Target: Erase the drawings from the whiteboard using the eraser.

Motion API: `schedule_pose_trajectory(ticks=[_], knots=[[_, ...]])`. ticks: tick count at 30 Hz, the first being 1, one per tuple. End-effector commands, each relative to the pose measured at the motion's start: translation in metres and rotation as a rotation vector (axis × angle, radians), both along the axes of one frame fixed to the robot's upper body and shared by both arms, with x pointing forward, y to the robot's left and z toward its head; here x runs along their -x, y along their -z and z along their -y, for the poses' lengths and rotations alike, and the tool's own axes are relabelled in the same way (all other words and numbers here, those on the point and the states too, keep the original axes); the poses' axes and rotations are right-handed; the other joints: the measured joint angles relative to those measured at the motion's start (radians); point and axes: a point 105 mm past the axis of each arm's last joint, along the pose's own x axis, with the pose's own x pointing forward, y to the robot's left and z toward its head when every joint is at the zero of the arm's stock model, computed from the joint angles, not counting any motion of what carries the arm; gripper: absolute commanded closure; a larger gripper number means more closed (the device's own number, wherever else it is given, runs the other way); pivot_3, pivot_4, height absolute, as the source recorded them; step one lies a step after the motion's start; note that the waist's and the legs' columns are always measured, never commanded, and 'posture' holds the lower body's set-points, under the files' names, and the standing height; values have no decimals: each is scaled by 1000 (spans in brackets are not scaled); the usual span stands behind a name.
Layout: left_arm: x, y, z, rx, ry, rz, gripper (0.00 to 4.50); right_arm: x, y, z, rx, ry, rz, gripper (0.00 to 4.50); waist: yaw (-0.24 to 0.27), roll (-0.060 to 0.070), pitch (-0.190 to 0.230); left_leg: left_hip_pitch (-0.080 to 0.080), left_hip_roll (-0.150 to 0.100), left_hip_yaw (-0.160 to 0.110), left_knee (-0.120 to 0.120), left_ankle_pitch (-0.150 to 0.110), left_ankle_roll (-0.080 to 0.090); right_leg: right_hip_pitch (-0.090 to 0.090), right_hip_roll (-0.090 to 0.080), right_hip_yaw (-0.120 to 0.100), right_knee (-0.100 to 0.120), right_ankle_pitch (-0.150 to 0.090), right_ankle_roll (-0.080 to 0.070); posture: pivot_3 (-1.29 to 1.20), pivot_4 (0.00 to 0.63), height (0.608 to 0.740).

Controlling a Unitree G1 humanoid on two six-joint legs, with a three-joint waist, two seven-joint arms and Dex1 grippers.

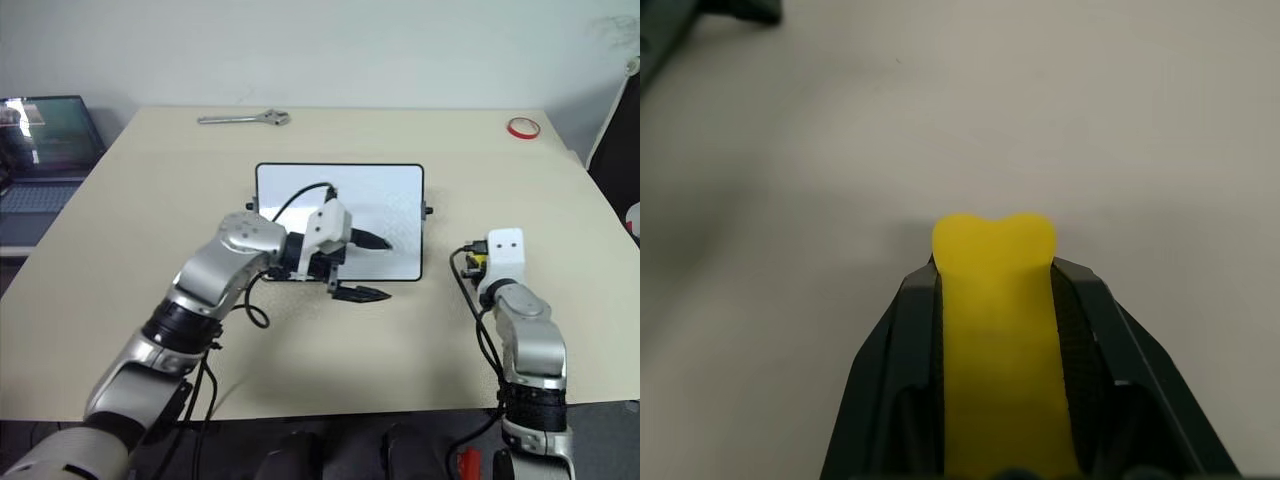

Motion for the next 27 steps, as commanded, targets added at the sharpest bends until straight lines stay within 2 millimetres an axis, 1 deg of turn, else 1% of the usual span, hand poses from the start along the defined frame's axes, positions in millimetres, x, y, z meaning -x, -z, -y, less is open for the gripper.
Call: schedule_pose_trajectory(ticks=[1,3,4,6,9,11,14,15,16,17,18,19,20,21,22,24,25,26,27], knots=[[5,-8,8,10,28,44,0,-10,-11,10,5,33,63,3390,-1,0,0,0,0,0,0,0,0,0,0,0,0,0,0,0,150,740],[6,-5,6,7,24,42,0,-13,-11,12,-2,41,68,2672,-3,0,0,1,0,1,0,0,0,0,0,1,1,0,0,0,150,740],[6,-4,5,5,19,41,0,-14,-11,12,-6,44,71,2480,-2,0,0,1,0,2,0,0,0,0,0,1,1,0,0,0,150,740],[5,-3,2,5,4,41,0,-15,-11,14,-20,48,80,1818,-1,0,0,1,0,1,0,0,0,0,0,1,1,0,0,0,150,740],[6,-1,-1,7,-8,37,0,-15,-12,15,-33,49,93,790,-1,0,0,1,0,2,0,0,0,0,0,2,1,0,0,0,150,740],[8,2,-2,5,-13,33,0,-14,-18,17,-48,59,117,42,-1,0,0,1,0,2,0,0,0,0,0,1,1,0,0,0,150,740],[8,3,-3,23,-46,31,0,-13,-32,20,-58,69,180,42,0,0,0,1,0,2,0,0,0,0,0,1,1,0,0,0,150,740],[7,3,-4,35,-64,31,0,-11,-40,21,-62,66,219,42,0,0,0,1,0,2,0,0,0,0,0,1,1,0,0,0,150,740],[2,-1,-10,63,-114,47,0,-8,-55,16,-73,35,279,42,0,0,0,1,0,2,1,0,0,0,0,1,1,0,0,0,150,740],[-6,-7,-22,93,-201,81,0,0,-71,8,-83,-15,339,42,-2,1,0,1,0,2,1,0,0,0,0,2,1,0,0,0,150,740],[-12,-10,-30,114,-262,106,0,6,-81,4,-88,-51,377,42,-3,1,1,1,1,2,0,0,0,0,0,2,1,0,0,0,150,740],[-17,-15,-43,140,-353,144,0,16,-90,-7,-97,-112,408,42,-3,1,1,1,2,2,0,0,0,-1,0,3,1,0,0,0,150,740],[-18,-20,-61,181,-444,150,0,27,-93,-22,-103,-188,419,42,-4,2,1,1,2,2,0,0,0,-1,0,2,1,0,0,0,150,740],[-17,-23,-70,208,-500,151,0,36,-95,-30,-108,-237,421,42,-5,2,1,1,3,2,0,0,0,-1,-2,2,1,0,0,0,150,740],[-16,-28,-84,255,-582,156,0,44,-93,-40,-110,-277,416,42,-5,2,1,1,4,1,0,0,0,-1,-1,2,1,0,0,0,150,740],[-15,-31,-97,314,-689,157,0,53,-89,-45,-105,-301,404,42,0,2,1,0,4,0,0,-1,1,-1,-2,0,1,0,0,0,150,740],[-14,-28,-117,361,-801,162,0,59,-79,-46,-59,-289,390,42,2,2,1,0,4,-1,0,-1,1,0,-3,-1,1,0,0,0,150,740],[-12,-21,-136,379,-909,170,0,65,-69,-45,-20,-270,379,42,5,2,0,0,4,-1,1,0,1,0,-4,-1,1,0,0,0,150,740],[-10,-16,-145,388,-982,178,0,69,-62,-41,8,-256,373,42,6,1,-1,1,4,-1,1,0,1,1,-5,0,1,-1,1,0,150,740]])
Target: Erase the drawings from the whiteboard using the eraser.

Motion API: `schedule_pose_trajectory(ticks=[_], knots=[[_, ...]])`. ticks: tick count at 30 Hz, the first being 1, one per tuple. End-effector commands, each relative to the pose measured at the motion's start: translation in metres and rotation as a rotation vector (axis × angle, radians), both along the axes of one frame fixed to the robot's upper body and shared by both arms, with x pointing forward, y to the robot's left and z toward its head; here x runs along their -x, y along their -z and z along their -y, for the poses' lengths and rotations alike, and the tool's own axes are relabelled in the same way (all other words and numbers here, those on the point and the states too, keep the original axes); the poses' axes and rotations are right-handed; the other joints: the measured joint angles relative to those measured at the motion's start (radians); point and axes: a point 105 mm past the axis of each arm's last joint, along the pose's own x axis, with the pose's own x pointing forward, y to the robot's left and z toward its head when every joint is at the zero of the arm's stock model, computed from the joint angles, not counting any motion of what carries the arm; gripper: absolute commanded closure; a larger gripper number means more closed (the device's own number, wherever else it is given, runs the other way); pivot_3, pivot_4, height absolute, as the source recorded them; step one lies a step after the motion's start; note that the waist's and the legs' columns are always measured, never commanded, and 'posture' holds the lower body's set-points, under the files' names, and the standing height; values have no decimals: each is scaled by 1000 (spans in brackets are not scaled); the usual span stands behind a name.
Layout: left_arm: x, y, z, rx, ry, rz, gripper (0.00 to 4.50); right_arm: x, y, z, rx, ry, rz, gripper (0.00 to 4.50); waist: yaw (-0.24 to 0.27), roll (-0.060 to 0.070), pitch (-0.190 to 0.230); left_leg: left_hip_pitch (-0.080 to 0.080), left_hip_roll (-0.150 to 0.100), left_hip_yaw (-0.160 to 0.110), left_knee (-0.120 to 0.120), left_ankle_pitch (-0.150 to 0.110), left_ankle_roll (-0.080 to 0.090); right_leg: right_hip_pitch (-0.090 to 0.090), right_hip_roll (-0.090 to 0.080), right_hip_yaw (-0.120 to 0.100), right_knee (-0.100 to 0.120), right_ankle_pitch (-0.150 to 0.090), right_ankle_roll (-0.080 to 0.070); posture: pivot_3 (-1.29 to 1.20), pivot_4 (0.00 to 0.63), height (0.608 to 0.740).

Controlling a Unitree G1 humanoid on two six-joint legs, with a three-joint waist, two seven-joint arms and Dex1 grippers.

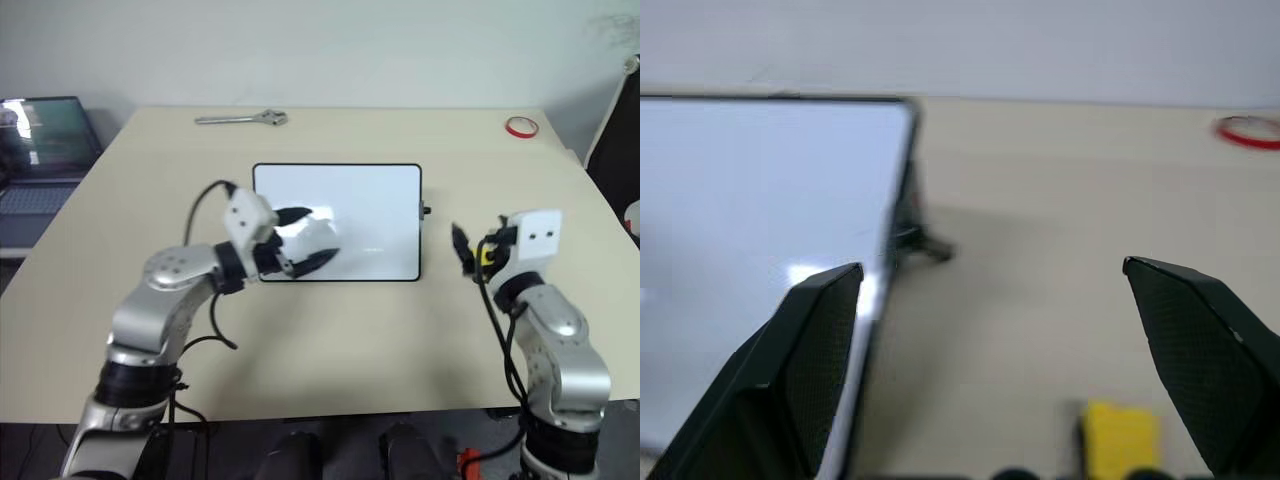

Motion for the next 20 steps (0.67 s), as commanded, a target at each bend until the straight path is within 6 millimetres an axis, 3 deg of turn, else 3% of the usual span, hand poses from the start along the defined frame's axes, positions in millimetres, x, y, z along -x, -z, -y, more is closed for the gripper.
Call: schedule_pose_trajectory(ticks=[1,4,8,10,13,20], knots=[[11,11,-54,87,-314,39,0,21,21,3,97,43,40,42,5,-1,-1,1,-1,0,0,0,0,2,-1,0,0,-1,1,0,150,740],[34,55,-101,45,-562,1,0,47,62,7,63,27,9,42,11,-2,-3,2,-2,2,0,-1,-1,2,-4,2,-2,-1,3,0,150,740],[54,82,-126,27,-752,-21,0,53,77,26,-28,116,1,42,19,-4,-1,2,-1,1,2,-1,-1,2,-5,1,-1,0,4,0,150,740],[58,87,-126,31,-796,-24,0,52,77,34,-20,130,12,42,18,-4,-1,8,-1,1,2,0,0,9,-5,1,-1,-2,7,0,150,740],[66,97,-130,48,-848,-37,0,52,71,26,3,91,35,42,19,-5,-2,18,-1,2,1,0,0,18,-4,2,-2,-3,7,0,150,740],[62,97,-120,65,-840,-17,0,42,63,35,10,85,41,42,19,-5,-2,16,-1,5,0,-1,-1,15,-1,4,-3,-3,6,0,150,740]])
